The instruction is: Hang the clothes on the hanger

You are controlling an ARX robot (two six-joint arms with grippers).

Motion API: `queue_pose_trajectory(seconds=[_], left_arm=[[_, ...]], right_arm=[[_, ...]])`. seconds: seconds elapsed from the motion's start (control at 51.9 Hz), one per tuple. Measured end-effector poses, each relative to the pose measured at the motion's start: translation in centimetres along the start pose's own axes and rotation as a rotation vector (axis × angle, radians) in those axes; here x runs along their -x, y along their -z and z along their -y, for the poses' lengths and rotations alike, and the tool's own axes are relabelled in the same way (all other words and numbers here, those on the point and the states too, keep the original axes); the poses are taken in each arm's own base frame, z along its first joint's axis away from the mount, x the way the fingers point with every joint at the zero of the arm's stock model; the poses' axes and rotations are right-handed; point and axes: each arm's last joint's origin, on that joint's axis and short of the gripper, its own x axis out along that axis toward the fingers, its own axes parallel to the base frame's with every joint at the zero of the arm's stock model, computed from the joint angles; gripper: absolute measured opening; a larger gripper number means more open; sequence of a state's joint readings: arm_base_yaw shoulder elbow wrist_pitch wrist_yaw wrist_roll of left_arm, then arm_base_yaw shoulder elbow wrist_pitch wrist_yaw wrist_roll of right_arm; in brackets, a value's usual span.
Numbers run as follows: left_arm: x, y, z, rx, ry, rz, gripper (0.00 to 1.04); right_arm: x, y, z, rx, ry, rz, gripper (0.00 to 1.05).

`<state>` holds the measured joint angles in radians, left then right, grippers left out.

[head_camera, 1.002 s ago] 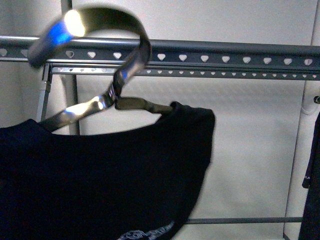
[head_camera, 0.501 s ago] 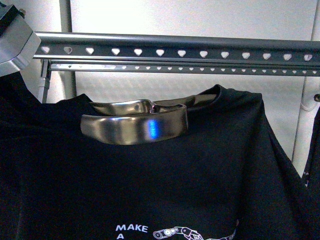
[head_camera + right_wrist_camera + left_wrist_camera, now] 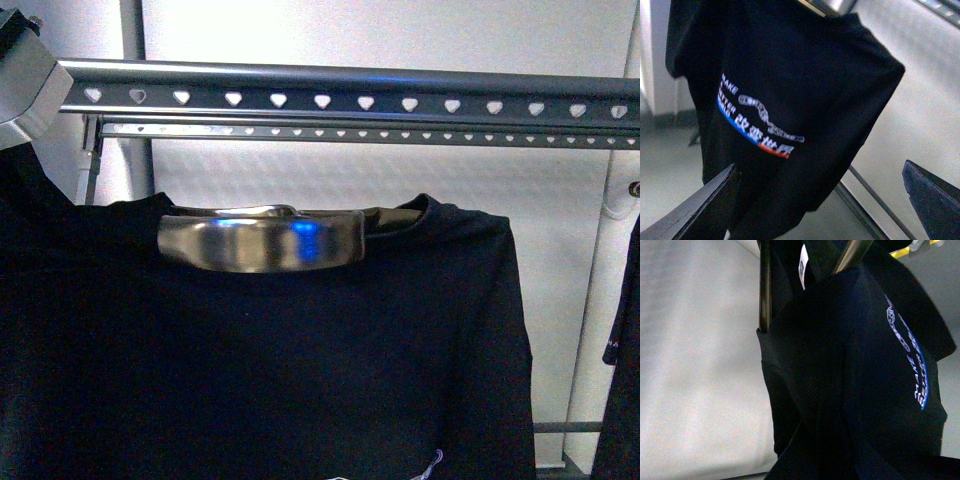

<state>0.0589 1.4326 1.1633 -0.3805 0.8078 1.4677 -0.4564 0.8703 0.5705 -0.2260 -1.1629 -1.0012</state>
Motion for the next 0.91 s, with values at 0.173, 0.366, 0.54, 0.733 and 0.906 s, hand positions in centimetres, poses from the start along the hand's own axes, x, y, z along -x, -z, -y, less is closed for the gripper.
queue_pose_trajectory(seconds=[0.173,0.366,0.54,0.733,0.906], left_arm=[[0.0,0.0,0.0,0.0,0.0,-0.001,0.04],[0.0,0.0,0.0,-0.001,0.001,0.0,0.04],[0.0,0.0,0.0,0.0,0.0,-0.001,0.04],[0.0,0.0,0.0,-0.001,0.001,0.0,0.04],[0.0,0.0,0.0,-0.001,0.001,0.0,0.04]], right_arm=[[-4.7,-0.5,6.3,0.399,-0.135,-0.12,0.97],[-9.3,-2.6,8.9,0.612,-0.129,-0.101,0.97],[-13.6,-4.1,10.3,0.651,-0.118,-0.089,0.97],[-17.7,-4.3,11.5,0.627,-0.087,-0.098,0.97],[-20.6,-4.1,11.8,0.579,-0.075,-0.101,0.93]])
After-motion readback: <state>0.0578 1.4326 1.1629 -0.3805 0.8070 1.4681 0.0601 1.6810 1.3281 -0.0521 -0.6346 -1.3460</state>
